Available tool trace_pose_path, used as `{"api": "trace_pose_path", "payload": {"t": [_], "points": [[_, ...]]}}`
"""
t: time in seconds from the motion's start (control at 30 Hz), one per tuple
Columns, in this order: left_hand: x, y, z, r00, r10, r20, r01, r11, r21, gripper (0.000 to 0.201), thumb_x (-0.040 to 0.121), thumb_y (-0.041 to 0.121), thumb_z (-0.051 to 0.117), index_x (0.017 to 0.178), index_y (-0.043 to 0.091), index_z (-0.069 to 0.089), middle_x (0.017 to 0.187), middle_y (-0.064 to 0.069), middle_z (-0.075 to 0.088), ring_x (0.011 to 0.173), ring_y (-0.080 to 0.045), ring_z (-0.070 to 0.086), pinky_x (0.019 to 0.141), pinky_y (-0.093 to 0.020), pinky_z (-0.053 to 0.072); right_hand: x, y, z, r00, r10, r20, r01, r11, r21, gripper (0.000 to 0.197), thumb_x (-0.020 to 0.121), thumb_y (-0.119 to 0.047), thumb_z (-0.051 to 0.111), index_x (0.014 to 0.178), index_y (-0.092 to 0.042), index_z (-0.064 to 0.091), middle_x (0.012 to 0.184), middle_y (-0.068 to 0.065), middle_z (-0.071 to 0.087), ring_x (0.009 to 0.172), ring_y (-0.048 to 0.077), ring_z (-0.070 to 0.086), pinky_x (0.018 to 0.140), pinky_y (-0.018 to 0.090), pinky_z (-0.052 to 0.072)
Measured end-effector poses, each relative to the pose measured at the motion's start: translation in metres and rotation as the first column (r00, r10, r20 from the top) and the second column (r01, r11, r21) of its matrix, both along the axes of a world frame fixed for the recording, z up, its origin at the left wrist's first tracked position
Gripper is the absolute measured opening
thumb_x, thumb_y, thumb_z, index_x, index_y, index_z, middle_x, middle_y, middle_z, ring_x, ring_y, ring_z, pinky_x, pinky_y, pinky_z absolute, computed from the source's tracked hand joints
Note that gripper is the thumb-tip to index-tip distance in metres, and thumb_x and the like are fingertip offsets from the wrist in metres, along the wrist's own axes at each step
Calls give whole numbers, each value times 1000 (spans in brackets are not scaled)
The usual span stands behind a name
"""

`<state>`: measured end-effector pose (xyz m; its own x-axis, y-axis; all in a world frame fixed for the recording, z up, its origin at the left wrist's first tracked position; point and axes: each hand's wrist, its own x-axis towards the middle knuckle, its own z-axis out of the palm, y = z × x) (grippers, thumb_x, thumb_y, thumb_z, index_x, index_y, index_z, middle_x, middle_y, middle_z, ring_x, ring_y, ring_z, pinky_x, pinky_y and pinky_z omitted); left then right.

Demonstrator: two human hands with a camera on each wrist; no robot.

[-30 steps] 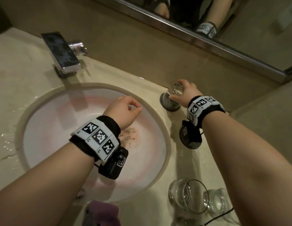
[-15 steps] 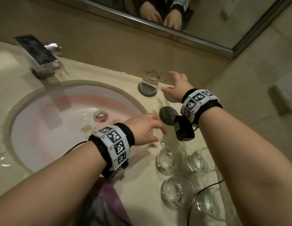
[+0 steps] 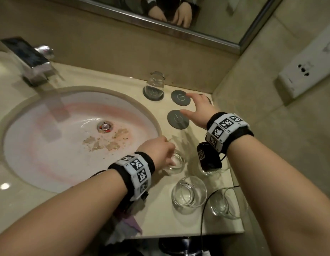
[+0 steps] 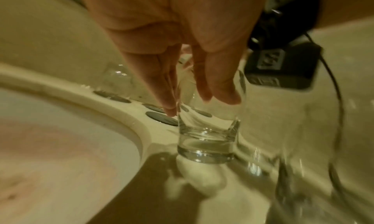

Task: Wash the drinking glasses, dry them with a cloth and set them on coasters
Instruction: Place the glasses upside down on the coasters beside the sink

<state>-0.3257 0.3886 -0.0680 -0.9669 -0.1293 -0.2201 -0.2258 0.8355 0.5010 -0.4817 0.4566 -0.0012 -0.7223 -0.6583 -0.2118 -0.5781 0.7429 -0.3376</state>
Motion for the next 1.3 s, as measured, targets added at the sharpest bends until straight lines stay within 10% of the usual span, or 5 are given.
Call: {"api": "trace_pose_path", "payload": {"t": [0.13, 0.3, 0.47, 0.97, 1.3], "points": [[7, -23, 20, 901, 431, -53, -370, 826, 425, 27, 78, 38, 71, 71, 18, 56, 78, 4, 59, 77, -13, 57, 67, -25, 43, 0, -2, 6, 996, 0, 88, 1, 1000, -13, 54, 93, -41, 50, 141, -21, 37, 139, 8, 46, 116, 25, 54, 96, 36, 44], [13, -54, 42, 730, 642, 235, -321, 19, 947, 18, 86, 21, 63, 80, 7, 54, 83, -12, 64, 84, -24, 65, 83, -28, 55, 18, -19, 19, 906, 55, 421, -16, 995, -94, 54, 92, -58, 37, 136, -27, 38, 118, 1, 57, 96, 25, 64, 83, 41, 54], [31, -72, 51, 681, 619, 390, -202, -352, 914, 24, 89, 26, 58, 85, 2, 54, 90, -19, 63, 91, -28, 66, 73, -29, 58, 41, -53, 35, 773, 164, 613, -21, 972, -233, 52, 87, -46, 57, 130, -30, 32, 110, 8, 56, 68, 22, 63, 59, 32, 51], [29, -110, 42, 701, 703, -123, -509, 613, 604, 20, 93, 22, 53, 110, 15, 61, 105, 3, 60, 99, -12, 55, 84, -24, 42, 10, -99, 81, 972, 235, -25, -227, 959, 167, 66, 78, -33, 73, 133, -28, 37, 125, 8, 56, 97, 23, 54, 78, 26, 39], [-39, -101, 39, 805, 544, -236, -414, 801, 431, 10, 91, 21, 54, 89, 25, 63, 106, 3, 56, 95, -10, 54, 89, -27, 43, -96, -63, 32, 996, -56, -74, 64, 991, 119, 71, 77, -33, 73, 138, -32, 37, 139, 12, 37, 106, 27, 53, 79, 29, 42]]}}
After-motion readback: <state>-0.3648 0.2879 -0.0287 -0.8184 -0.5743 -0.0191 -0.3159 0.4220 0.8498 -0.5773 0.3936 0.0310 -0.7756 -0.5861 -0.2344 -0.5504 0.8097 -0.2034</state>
